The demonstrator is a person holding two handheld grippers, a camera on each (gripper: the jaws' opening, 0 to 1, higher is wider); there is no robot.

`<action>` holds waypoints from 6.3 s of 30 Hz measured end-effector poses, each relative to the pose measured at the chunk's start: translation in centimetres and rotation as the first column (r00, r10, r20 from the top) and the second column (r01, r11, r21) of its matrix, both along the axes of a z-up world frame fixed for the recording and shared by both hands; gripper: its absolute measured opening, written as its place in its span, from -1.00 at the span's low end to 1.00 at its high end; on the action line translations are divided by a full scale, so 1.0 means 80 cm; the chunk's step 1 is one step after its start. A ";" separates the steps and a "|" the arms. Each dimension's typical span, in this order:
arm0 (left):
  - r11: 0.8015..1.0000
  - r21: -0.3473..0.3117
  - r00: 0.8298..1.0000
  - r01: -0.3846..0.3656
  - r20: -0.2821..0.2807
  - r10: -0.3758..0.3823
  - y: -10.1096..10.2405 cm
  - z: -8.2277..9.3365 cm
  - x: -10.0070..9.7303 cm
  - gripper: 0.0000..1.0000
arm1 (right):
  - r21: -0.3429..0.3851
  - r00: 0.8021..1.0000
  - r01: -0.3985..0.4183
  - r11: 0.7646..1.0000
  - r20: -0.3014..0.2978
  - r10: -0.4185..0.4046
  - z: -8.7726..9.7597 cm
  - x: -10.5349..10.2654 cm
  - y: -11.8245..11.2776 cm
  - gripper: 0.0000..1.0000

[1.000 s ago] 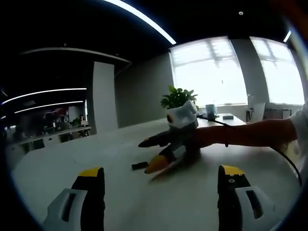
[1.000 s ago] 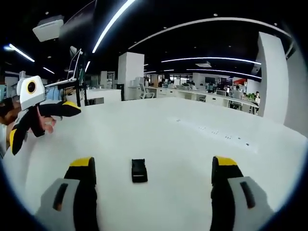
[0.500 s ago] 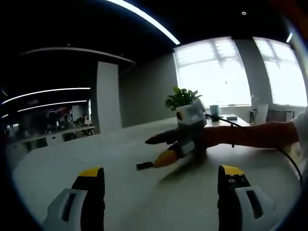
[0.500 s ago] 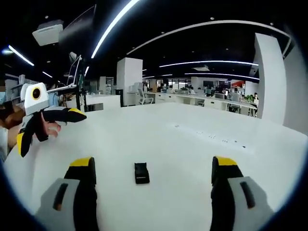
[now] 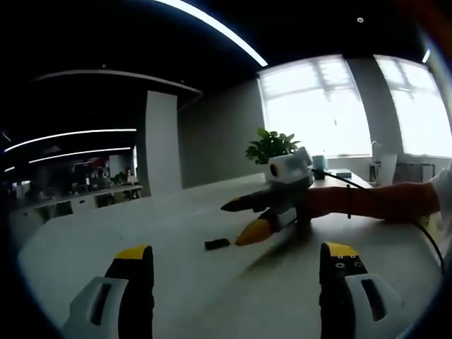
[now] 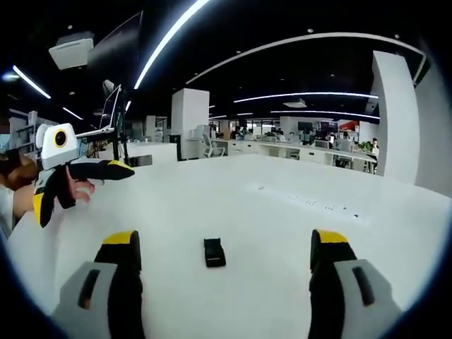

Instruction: Snap the two parts of the plastic buckle together until the buckle closes and remains connected.

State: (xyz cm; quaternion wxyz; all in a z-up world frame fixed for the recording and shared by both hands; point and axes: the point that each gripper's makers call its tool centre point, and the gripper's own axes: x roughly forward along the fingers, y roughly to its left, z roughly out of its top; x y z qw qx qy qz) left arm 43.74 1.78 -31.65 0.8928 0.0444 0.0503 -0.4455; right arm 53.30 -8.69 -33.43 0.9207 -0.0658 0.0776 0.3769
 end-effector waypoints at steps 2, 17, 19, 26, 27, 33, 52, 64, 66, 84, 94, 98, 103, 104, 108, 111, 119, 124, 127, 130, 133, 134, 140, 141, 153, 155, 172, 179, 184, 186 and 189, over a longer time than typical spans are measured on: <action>1.000 -0.001 1.000 -0.002 0.003 0.002 0.001 0.001 0.000 0.99 | 0.002 1.000 0.002 1.000 0.004 -0.002 0.001 -0.002 0.000 0.99; 0.999 -0.013 0.999 -0.032 -0.003 0.032 0.007 0.003 0.008 0.99 | -0.006 0.999 0.043 0.999 0.028 -0.042 0.006 -0.009 -0.027 0.99; 0.999 -0.012 0.999 -0.033 -0.004 0.033 0.007 0.002 0.008 0.99 | 0.006 0.998 0.042 0.999 0.035 -0.042 0.007 -0.013 -0.028 0.99; 0.999 -0.011 0.999 -0.045 -0.006 0.045 0.011 0.001 0.012 0.99 | 0.000 0.999 0.045 0.999 0.027 -0.045 0.005 -0.013 -0.031 0.97; 0.999 -0.010 0.999 -0.045 -0.006 0.045 0.012 0.001 0.012 0.99 | 0.006 0.999 0.037 0.999 0.032 -0.037 0.008 -0.015 -0.029 0.97; 0.998 -0.018 0.998 -0.066 -0.007 0.065 0.017 0.002 0.017 0.99 | -0.011 0.998 0.039 0.999 0.046 -0.038 0.010 -0.025 -0.032 0.97; 0.987 -0.011 0.986 -0.162 0.034 0.162 0.035 0.005 0.028 0.99 | -0.059 0.996 0.064 0.996 0.064 -0.060 0.001 -0.054 -0.048 0.98; 0.983 -0.006 0.983 -0.181 0.031 0.181 0.040 0.004 0.031 0.98 | -0.069 0.994 0.075 0.995 0.086 -0.069 0.010 -0.070 -0.048 0.96; 0.983 -0.008 0.983 -0.182 0.034 0.182 0.041 0.005 0.031 0.97 | -0.077 0.995 0.071 0.994 0.080 -0.065 0.008 -0.075 -0.047 0.93; 0.984 -0.005 0.983 -0.181 0.038 0.181 0.038 0.008 0.027 0.97 | -0.019 0.988 0.099 0.995 0.120 -0.096 0.043 -0.110 -0.052 0.95; 0.979 0.000 0.978 -0.206 0.032 0.206 0.041 0.013 0.026 0.99 | -0.032 0.991 0.087 0.996 0.108 -0.083 0.037 -0.129 -0.051 0.99; 0.976 0.048 0.976 -0.213 0.044 0.211 0.041 0.009 0.025 0.99 | -0.023 0.995 0.068 0.997 0.078 -0.066 0.033 -0.144 -0.049 0.98; 0.976 0.069 0.978 -0.205 0.062 0.201 0.035 0.013 0.018 0.99 | -0.017 0.992 0.075 0.997 0.099 -0.073 0.038 -0.159 -0.050 0.98; 0.976 0.070 0.978 -0.204 0.065 0.200 0.033 0.014 0.016 0.99 | -0.021 0.994 0.060 0.998 0.097 -0.057 0.038 -0.164 -0.048 0.98; 0.978 0.124 0.983 -0.169 0.086 0.159 0.028 0.006 -0.001 0.99 | -0.028 0.989 0.057 0.998 0.136 -0.053 0.045 -0.178 -0.045 0.97; 0.979 0.127 0.984 -0.161 0.095 0.150 0.027 0.010 -0.009 0.99 | -0.037 0.988 0.058 0.998 0.147 -0.052 0.045 -0.187 -0.045 0.98; 0.986 0.046 0.987 -0.159 0.023 0.158 0.039 0.016 -0.033 0.99 | -0.022 0.989 0.064 0.998 0.138 -0.060 0.038 -0.196 -0.050 0.98; 0.975 0.082 0.979 -0.205 0.009 0.204 0.060 0.005 -0.036 0.97 | -0.013 0.991 0.095 0.995 0.095 -0.093 0.030 -0.198 -0.059 0.94; 0.975 0.068 0.978 -0.209 0.017 0.209 0.065 0.005 -0.047 0.96 | 0.014 0.994 0.064 0.998 0.085 -0.065 0.033 -0.205 -0.053 0.97; 0.974 0.027 0.974 -0.224 0.038 0.223 0.069 0.012 -0.064 0.97 | -0.001 0.991 0.090 0.996 0.103 -0.089 0.035 -0.207 -0.054 0.97; 0.968 0.015 0.967 -0.249 0.053 0.248 0.077 0.011 -0.074 0.97 | -0.032 0.991 0.093 0.995 0.097 -0.090 0.029 -0.209 -0.054 0.97; 0.966 0.020 0.964 -0.259 0.058 0.258 0.081 0.008 -0.075 0.97 | -0.027 0.992 0.095 0.995 0.089 -0.092 0.028 -0.210 -0.053 0.97; 0.962 -0.002 0.962 -0.272 0.024 0.272 0.085 0.001 -0.078 0.91 | -0.022 0.990 0.118 0.993 0.074 -0.116 0.013 -0.207 -0.055 0.99; 0.963 -0.013 0.962 -0.269 0.044 0.270 0.085 0.006 -0.078 0.91 | -0.017 0.991 0.115 0.993 0.069 -0.113 0.013 -0.208 -0.054 0.99; 0.963 -0.024 0.962 -0.268 0.039 0.269 0.085 0.009 -0.073 0.92 | -0.002 0.985 0.124 0.992 0.117 -0.123 0.029 -0.207 -0.058 0.99; 0.963 -0.024 0.963 -0.268 0.032 0.268 0.084 0.008 -0.073 0.91 | -0.008 0.985 0.128 0.992 0.121 -0.126 0.029 -0.207 -0.058 0.99; 0.962 -0.033 0.962 -0.270 0.037 0.272 0.085 0.010 -0.074 0.90 | -0.012 0.986 0.121 0.993 0.121 -0.118 0.027 -0.207 -0.055 0.99; 0.960 -0.010 0.958 -0.281 0.061 0.281 0.085 0.010 -0.073 0.90 | -0.018 0.986 0.117 0.993 0.124 -0.114 0.027 -0.208 -0.054 0.99; 0.965 -0.036 0.964 -0.261 0.034 0.262 0.083 0.010 -0.076 0.89 | -0.018 0.985 0.113 0.993 0.136 -0.110 0.031 -0.209 -0.053 0.99; 0.963 -0.033 0.962 -0.269 0.034 0.270 0.085 0.010 -0.074 0.89 | -0.019 0.984 0.114 0.993 0.140 -0.110 0.032 -0.209 -0.053 0.99; 0.963 -0.054 0.964 -0.263 0.035 0.265 0.086 0.013 -0.075 0.88 | -0.016 0.983 0.118 0.993 0.145 -0.114 0.034 -0.209 -0.054 0.99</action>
